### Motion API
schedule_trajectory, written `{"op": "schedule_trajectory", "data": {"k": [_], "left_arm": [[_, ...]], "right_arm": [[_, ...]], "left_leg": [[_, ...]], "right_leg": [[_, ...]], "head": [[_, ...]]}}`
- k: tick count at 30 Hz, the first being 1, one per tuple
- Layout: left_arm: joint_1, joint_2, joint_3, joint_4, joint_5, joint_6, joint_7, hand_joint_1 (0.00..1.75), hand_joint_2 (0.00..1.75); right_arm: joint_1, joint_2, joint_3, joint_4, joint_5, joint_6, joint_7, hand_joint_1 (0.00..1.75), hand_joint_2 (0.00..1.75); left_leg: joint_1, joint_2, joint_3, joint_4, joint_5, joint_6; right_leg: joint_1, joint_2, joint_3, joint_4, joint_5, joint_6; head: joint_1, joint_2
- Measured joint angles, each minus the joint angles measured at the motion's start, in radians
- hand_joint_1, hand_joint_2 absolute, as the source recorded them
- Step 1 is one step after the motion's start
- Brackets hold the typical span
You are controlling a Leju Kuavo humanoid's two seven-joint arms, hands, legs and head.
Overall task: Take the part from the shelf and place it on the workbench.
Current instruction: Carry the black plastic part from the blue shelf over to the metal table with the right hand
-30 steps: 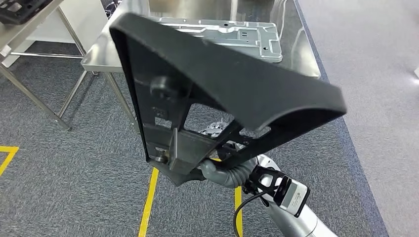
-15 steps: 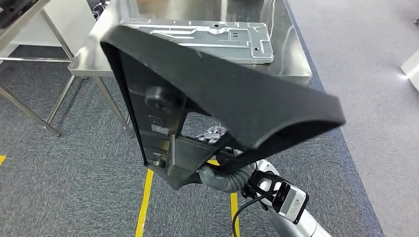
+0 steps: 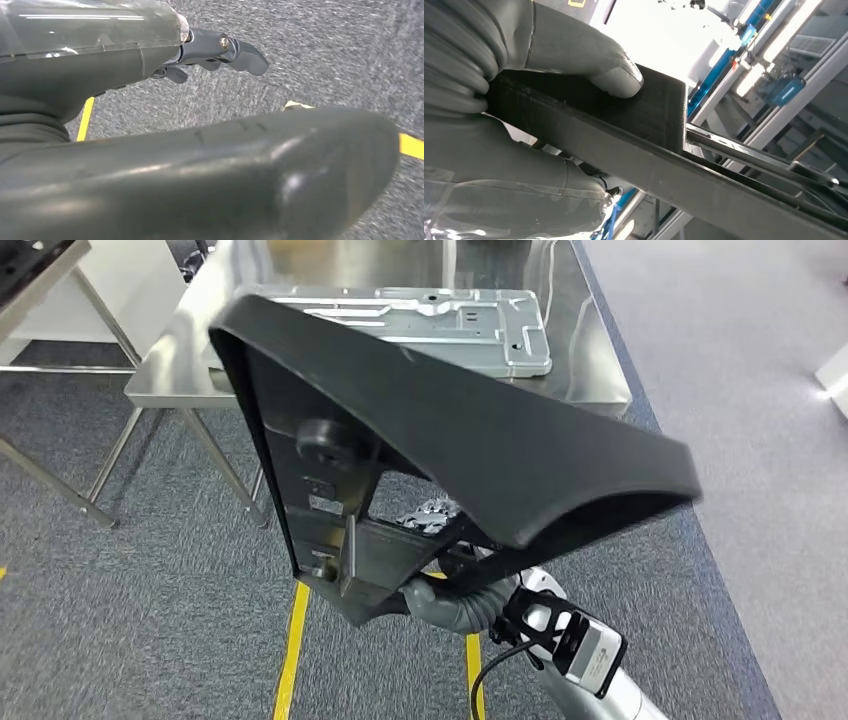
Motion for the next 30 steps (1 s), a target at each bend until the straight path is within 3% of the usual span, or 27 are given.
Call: {"op": "schedule_trajectory", "data": {"k": [2, 5, 7, 8, 11, 13, 17, 19, 21, 22, 23, 25, 26, 27, 30], "left_arm": [[-0.003, 0.000, 0.001, 0.000, 0.000, -0.004, -0.003, 0.00, 0.00], [-0.002, -0.001, 0.001, 0.000, 0.000, -0.006, -0.005, 0.00, 0.00], [0.002, -0.001, 0.001, 0.000, 0.000, -0.006, -0.005, 0.00, 0.00], [0.004, 0.000, 0.001, 0.000, 0.000, -0.006, -0.005, 0.00, 0.00], [0.006, 0.001, 0.001, 0.000, 0.000, -0.005, -0.005, 0.00, 0.00], [0.007, 0.003, 0.001, 0.000, 0.000, -0.004, -0.005, 0.00, 0.00], [0.003, 0.004, 0.001, -0.001, 0.000, -0.002, -0.006, 0.00, 0.00], [0.000, 0.003, 0.001, -0.001, 0.000, -0.002, -0.007, 0.00, 0.00], [0.000, 0.003, 0.001, -0.001, 0.000, -0.003, -0.008, 0.00, 0.00], [0.001, 0.003, 0.001, -0.001, 0.000, -0.004, -0.009, 0.00, 0.00], [0.002, 0.003, 0.001, -0.001, 0.000, -0.004, -0.011, 0.00, 0.00], [0.003, 0.003, 0.000, -0.001, 0.000, -0.006, -0.014, 0.00, 0.00], [0.002, 0.003, 0.000, -0.001, 0.000, -0.007, -0.015, 0.00, 0.00], [0.001, 0.004, 0.000, -0.001, 0.000, -0.008, -0.016, 0.00, 0.00], [-0.002, 0.005, 0.000, -0.001, 0.000, -0.008, -0.016, 0.00, 0.00]], "right_arm": [[0.002, 0.004, -0.001, -0.002, 0.006, 0.000, 0.000, 1.73, 1.75], [0.007, 0.009, -0.002, -0.006, 0.011, 0.001, 0.000, 1.73, 1.75], [0.015, 0.010, -0.003, -0.007, 0.012, 0.001, 0.000, 1.73, 1.75], [0.017, 0.010, -0.003, -0.008, 0.013, 0.002, 0.000, 1.73, 1.75], [0.021, 0.012, -0.008, -0.009, 0.018, 0.010, 0.000, 1.73, 1.75], [0.024, 0.014, -0.015, -0.010, 0.025, 0.018, 0.000, 1.73, 1.75], [0.031, 0.018, -0.030, -0.022, 0.031, 0.024, 0.000, 1.73, 1.75], [0.035, 0.019, -0.034, -0.026, 0.032, 0.023, 0.000, 1.73, 1.75], [0.044, 0.018, -0.039, -0.027, 0.034, 0.021, 0.000, 1.73, 1.75], [0.050, 0.018, -0.042, -0.027, 0.035, 0.019, 0.000, 1.73, 1.75], [0.055, 0.017, -0.043, -0.027, 0.036, 0.016, 0.000, 1.73, 1.75], [0.059, 0.016, -0.043, -0.030, 0.036, 0.009, 0.000, 1.73, 1.75], [0.059, 0.016, -0.043, -0.032, 0.036, 0.006, 0.000, 1.73, 1.75], [0.059, 0.015, -0.044, -0.035, 0.034, 0.004, 0.000, 1.73, 1.75], [0.060, 0.014, -0.046, -0.041, 0.029, -0.001, 0.000, 1.73, 1.75]], "left_leg": [[0.002, -0.001, -0.019, 0.053, -0.009, -0.006], [0.003, -0.003, -0.131, 0.233, -0.072, -0.008], [0.002, -0.003, -0.192, 0.291, -0.091, -0.006], [0.001, -0.003, -0.199, 0.272, -0.072, -0.005], [-0.007, -0.004, -0.167, 0.094, 0.068, 0.013], [-0.015, -0.005, -0.154, 0.032, 0.112, 0.024], [-0.010, -0.008, -0.131, 0.014, 0.106, 0.037], [-0.007, -0.008, -0.113, 0.003, 0.097, 0.044], [-0.006, -0.008, -0.098, 0.003, 0.083, 0.046], [-0.006, -0.008, -0.089, 0.003, 0.074, 0.046], [-0.005, -0.009, -0.077, 0.003, 0.065, 0.044], [-0.002, -0.010, -0.050, 0.003, 0.043, 0.037], [-0.002, -0.011, -0.040, 0.003, 0.034, 0.031], [-0.003, -0.011, -0.033, 0.002, 0.025, 0.024], [-0.005, -0.008, -0.022, -0.008, 0.009, 0.005]], "right_leg": [[-0.002, 0.003, 0.021, -0.006, -0.012, -0.015], [0.004, 0.006, 0.050, -0.008, -0.033, -0.029], [0.009, 0.012, 0.071, -0.008, -0.050, -0.032], [0.011, 0.015, 0.085, -0.008, -0.060, -0.032], [0.015, 0.019, 0.124, -0.007, -0.089, -0.027], [0.015, 0.022, 0.133, -0.006, -0.104, -0.017], [0.013, 0.019, 0.132, 0.016, -0.134, 0.010], [0.007, 0.015, 0.075, 0.117, -0.171, 0.022], [-0.002, 0.014, -0.017, 0.244, -0.196, 0.031], [-0.007, 0.012, -0.049, 0.272, -0.182, 0.035], [-0.011, 0.011, -0.062, 0.261, -0.148, 0.038], [-0.016, 0.006, -0.035, 0.144, -0.048, 0.041], [-0.014, 0.004, -0.014, 0.085, -0.015, 0.040], [-0.013, 0.003, 0.003, 0.042, -0.001, 0.034], [-0.006, 0.007, 0.020, 0.010, -0.022, 0.010]], "head": [[0.000, 0.000], [-0.001, 0.000], [-0.001, 0.000], [-0.001, 0.000], [-0.001, 0.000], [-0.001, 0.000], [-0.001, 0.000], [0.000, 0.000], [0.000, 0.000], [0.000, 0.000], [0.000, 0.000], [0.000, 0.000], [0.000, 0.000], [0.000, 0.000], [0.000, 0.000]]}}
